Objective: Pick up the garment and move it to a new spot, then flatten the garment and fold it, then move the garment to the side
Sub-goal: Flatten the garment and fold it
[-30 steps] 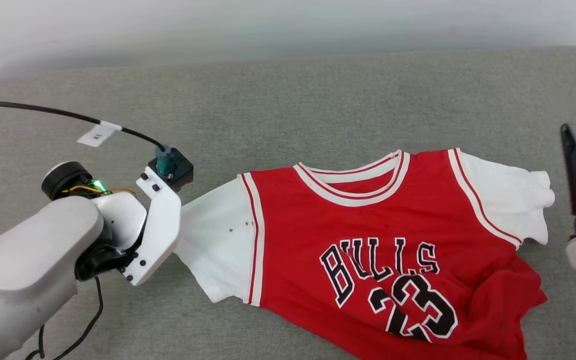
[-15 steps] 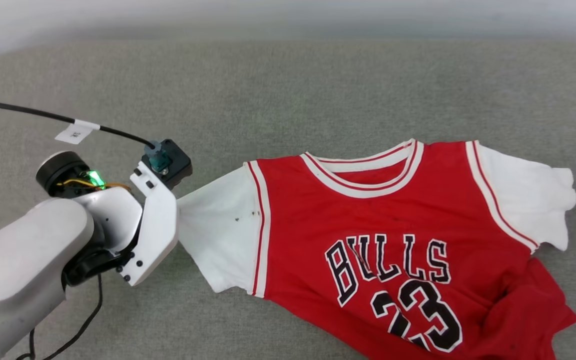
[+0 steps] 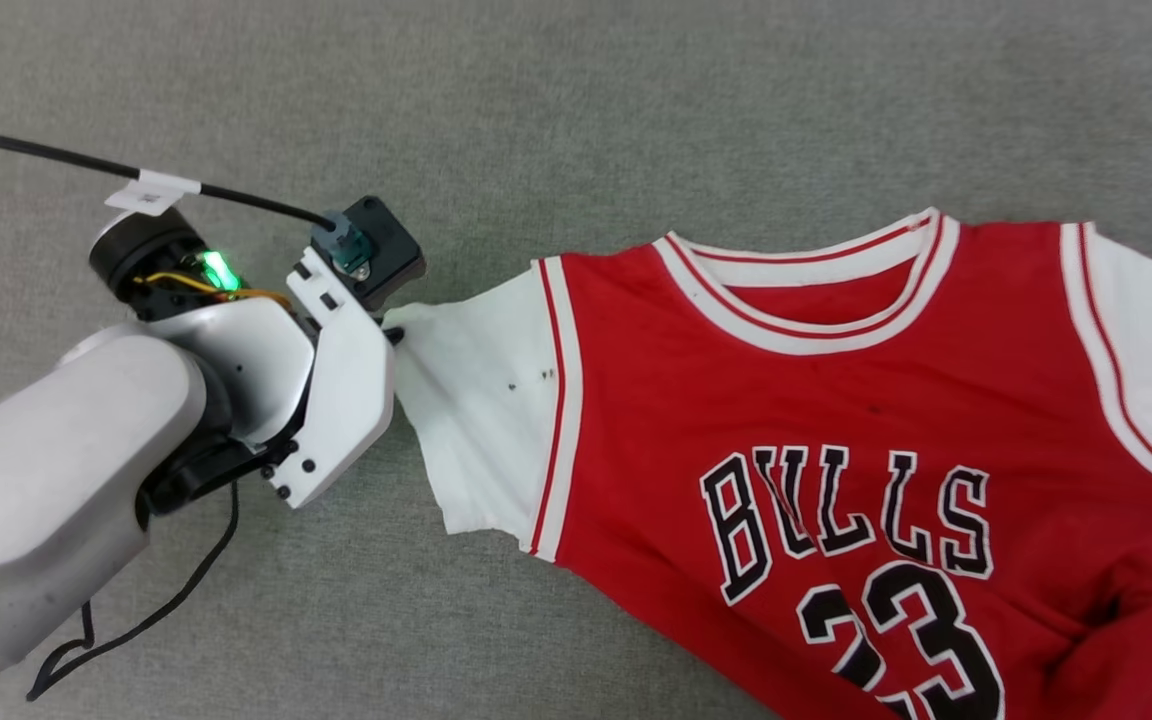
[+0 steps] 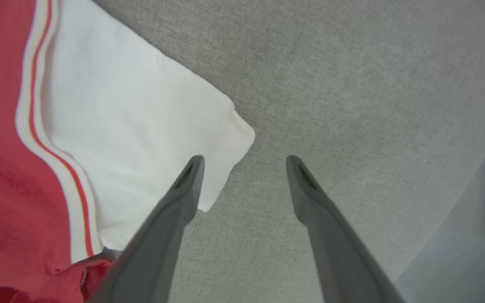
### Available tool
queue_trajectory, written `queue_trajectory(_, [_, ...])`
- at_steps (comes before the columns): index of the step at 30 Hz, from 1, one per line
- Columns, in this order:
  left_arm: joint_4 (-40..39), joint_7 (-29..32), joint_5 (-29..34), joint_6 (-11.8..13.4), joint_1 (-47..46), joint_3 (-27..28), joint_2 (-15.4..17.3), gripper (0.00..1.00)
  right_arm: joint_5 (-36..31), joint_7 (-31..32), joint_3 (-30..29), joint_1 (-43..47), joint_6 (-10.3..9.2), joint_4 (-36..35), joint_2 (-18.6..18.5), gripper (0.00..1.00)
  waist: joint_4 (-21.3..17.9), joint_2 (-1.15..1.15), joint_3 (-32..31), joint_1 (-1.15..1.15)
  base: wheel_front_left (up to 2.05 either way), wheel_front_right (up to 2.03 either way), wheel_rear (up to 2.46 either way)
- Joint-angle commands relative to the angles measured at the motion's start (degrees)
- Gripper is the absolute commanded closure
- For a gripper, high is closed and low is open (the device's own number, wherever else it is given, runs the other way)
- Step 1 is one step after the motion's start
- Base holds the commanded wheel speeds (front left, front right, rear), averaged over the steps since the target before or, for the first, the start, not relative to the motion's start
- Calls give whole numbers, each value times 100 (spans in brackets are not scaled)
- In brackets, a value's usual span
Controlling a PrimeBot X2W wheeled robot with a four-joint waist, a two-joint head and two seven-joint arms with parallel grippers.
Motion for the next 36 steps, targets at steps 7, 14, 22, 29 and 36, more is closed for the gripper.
queue_trajectory(7, [-10, -145, 118, -5, -194, 44, -112, 100, -55, 87, 160, 493, -4, 429, 436, 0, 184, 0, 383, 0, 0, 0, 0])
queue_trajectory(14, [81, -271, 132, -8, -120, 2, -116, 100, 15, -141, 397, 608, 4, 513, 732, 100, 114, 0, 312, 0, 0, 0, 0])
queue_trajectory(22, [410, -635, 98, 22, 209, -43, -131, 100, -44, -863, 492, 214, 1, 314, 565, 100, -91, 0, -393, 0, 0, 0, 0])
queue_trajectory(29, [516, -1002, 123, 69, 397, 2, -88, 100, 90, -1507, 753, 109, -6, -18, 325, 100, -239, 0, -1179, 0, 0, 0, 0])
queue_trajectory(36, [474, -1384, 261, 192, 154, 214, -80, 100, 113, -2149, 880, -157, -6, -469, -51, 100, -295, 0, -1711, 0, 0, 0, 0])
